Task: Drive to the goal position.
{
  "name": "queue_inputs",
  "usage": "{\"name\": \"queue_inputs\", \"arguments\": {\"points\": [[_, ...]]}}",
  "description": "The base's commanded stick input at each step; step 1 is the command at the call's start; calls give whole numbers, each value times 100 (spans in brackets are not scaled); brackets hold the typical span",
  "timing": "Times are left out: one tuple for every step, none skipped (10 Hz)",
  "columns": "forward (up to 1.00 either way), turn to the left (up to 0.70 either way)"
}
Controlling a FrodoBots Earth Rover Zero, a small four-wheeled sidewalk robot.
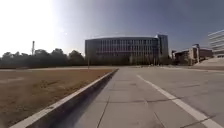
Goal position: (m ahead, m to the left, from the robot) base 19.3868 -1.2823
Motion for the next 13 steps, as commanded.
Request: {"name": "queue_inputs", "arguments": {"points": [[5,0],[5,0],[5,0],[5,0],[5,0],[5,0],[5,0],[5,0],[5,0],[5,0],[5,0],[5,0],[5,0]]}}
